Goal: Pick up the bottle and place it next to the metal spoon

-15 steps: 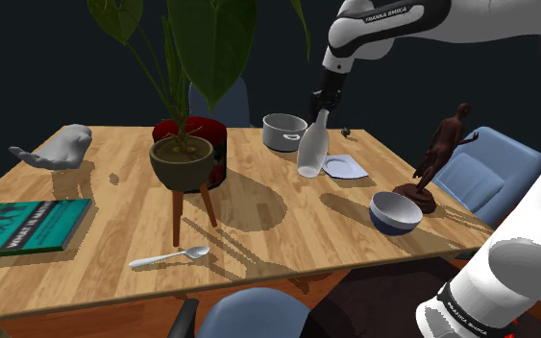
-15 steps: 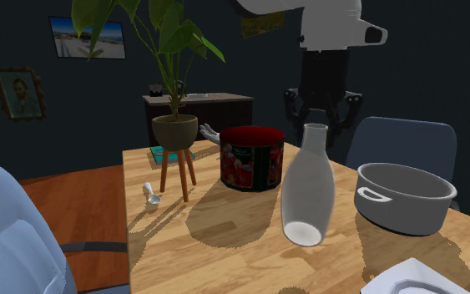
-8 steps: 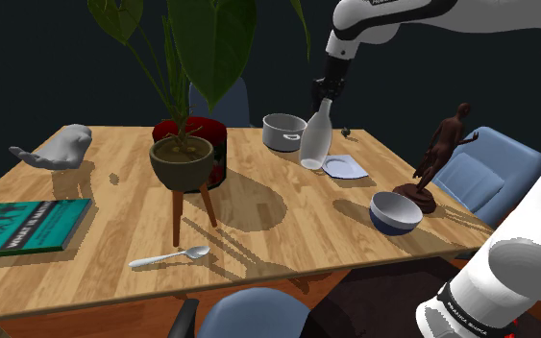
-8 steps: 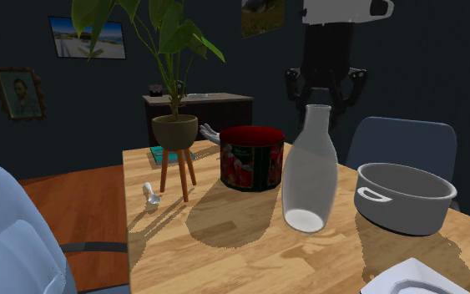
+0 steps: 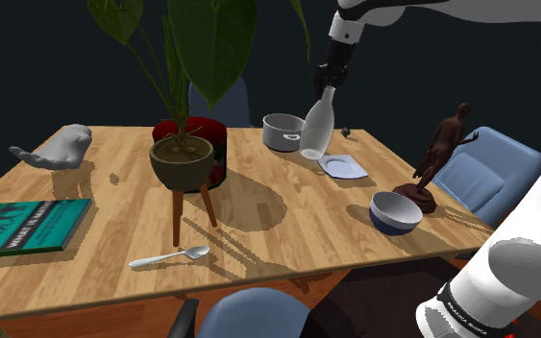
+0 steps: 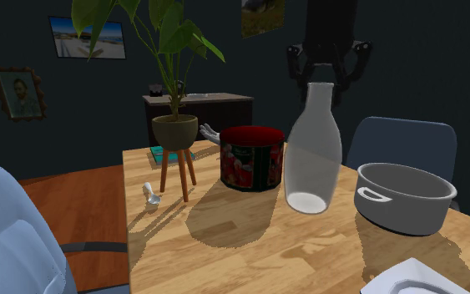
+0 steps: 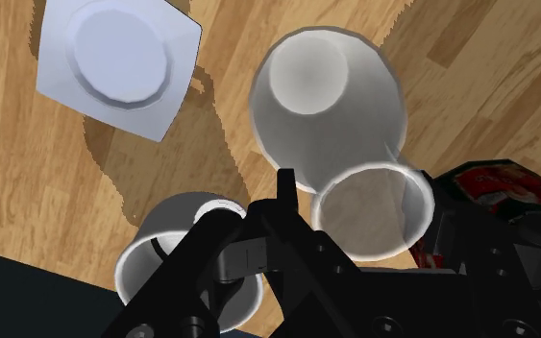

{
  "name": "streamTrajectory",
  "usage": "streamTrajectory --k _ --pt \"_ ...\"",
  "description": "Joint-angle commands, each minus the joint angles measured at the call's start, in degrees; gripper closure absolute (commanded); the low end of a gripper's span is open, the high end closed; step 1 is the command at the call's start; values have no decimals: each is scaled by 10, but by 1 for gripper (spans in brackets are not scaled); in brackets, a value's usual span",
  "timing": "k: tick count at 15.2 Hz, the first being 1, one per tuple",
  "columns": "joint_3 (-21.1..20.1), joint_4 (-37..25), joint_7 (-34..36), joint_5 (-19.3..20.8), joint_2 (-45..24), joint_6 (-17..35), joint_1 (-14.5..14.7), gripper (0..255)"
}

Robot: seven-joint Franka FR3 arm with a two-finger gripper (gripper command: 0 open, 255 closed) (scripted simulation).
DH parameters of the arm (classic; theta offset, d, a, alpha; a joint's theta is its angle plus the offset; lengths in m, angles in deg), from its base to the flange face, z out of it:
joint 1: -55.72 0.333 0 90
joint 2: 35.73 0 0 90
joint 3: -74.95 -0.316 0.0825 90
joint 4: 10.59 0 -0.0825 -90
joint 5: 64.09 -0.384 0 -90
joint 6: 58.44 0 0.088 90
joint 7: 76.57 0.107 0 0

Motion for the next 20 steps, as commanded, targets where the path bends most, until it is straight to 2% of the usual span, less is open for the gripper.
streamTrajectory --k 1,11,20 --pt "0 -19 1 0 -2 -17 0 255" --pt "1 -123 3 -2 -22 -101 -1 255" --pt "2 -245 4 -6 -59 -187 -5 255"
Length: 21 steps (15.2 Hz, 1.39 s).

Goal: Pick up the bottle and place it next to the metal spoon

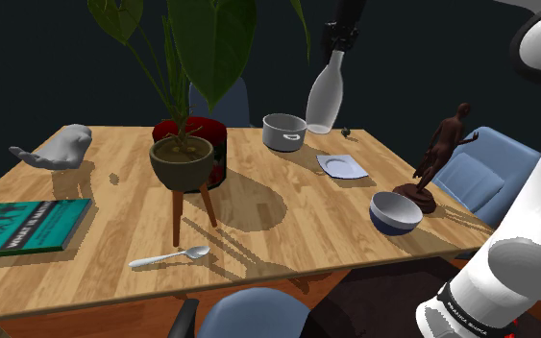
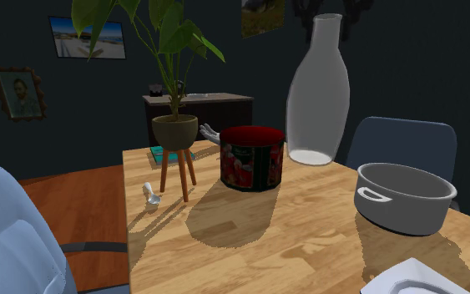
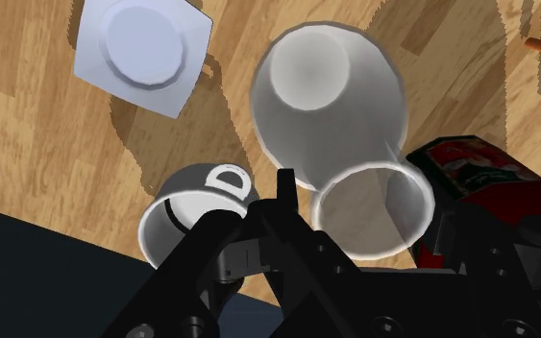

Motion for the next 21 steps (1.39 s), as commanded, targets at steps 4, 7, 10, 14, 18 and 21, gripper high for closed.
streamTrajectory --k 4,7,10,14,18,21 --pt "1 -84 -1 -4 -30 -54 -4 255" --pt "2 -147 0 -8 -55 -92 -7 255" --pt "3 -228 0 -13 -91 -138 -12 255" --pt "-5 -209 25 -6 -69 -139 9 255" --pt "-24 -122 77 9 -9 -110 51 255" --pt "-41 -80 118 17 21 -97 77 255"
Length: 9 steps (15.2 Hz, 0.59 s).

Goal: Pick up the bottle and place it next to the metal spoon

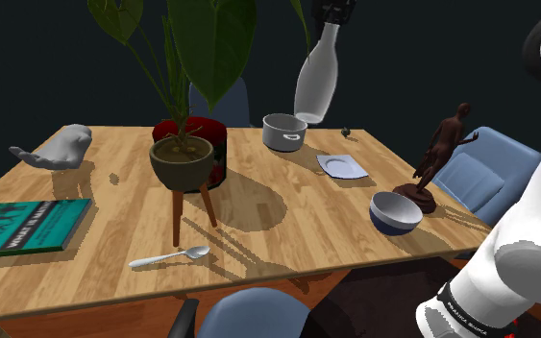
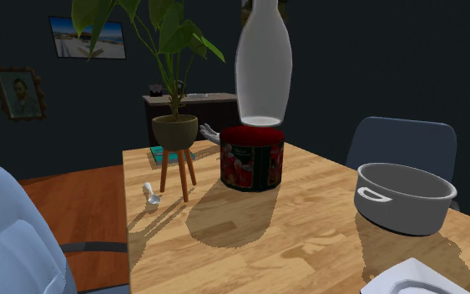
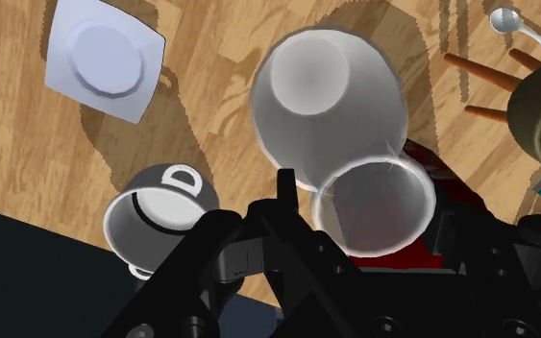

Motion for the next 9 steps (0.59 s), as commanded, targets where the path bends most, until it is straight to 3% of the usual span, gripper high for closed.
streamTrajectory --k 1,9 --pt "-12 27 27 5 19 9 17 255" --pt "-66 71 141 19 53 20 81 255"
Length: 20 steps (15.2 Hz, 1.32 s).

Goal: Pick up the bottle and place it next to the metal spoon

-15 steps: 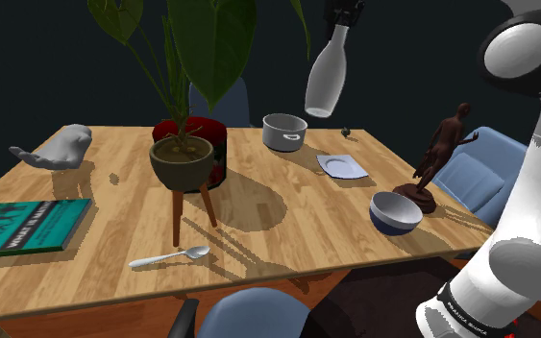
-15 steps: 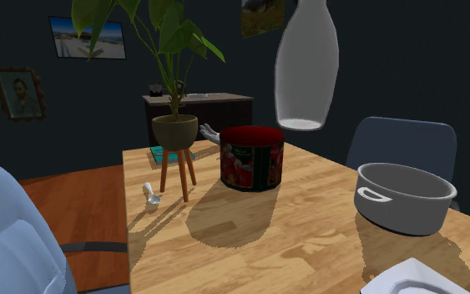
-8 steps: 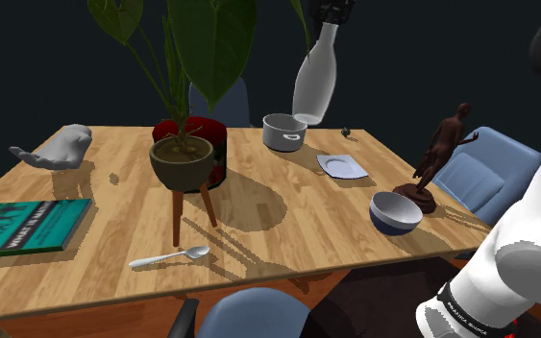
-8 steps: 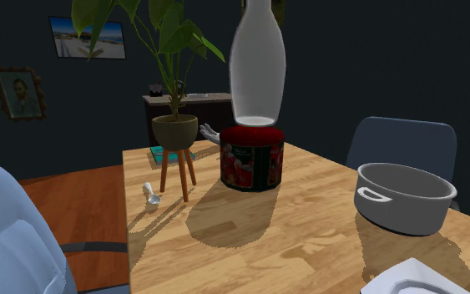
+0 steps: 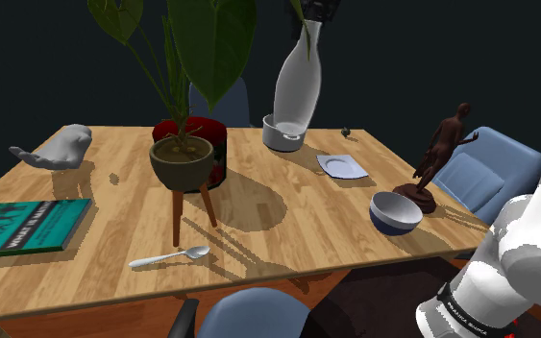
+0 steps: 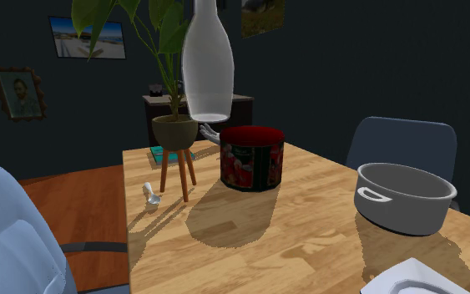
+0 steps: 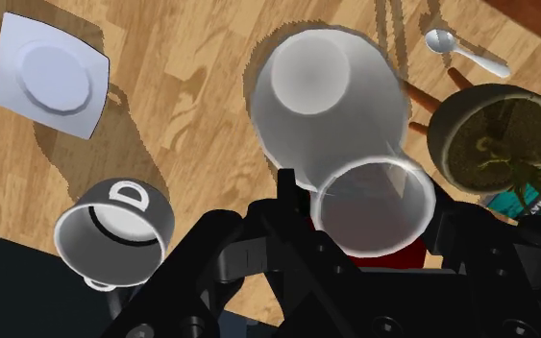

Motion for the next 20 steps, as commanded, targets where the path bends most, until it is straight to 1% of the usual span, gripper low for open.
streamTrajectory --k 1,6,10,14,17,20 --pt "-14 10 30 3 8 3 16 255" --pt "-51 0 103 13 0 -1 55 255" --pt "-80 -27 163 25 -21 -9 90 255" --pt "-108 -75 222 43 -56 -24 130 255" --pt "-127 -128 266 62 -95 -42 165 255" --pt "-124 -60 263 51 -66 -2 156 255"
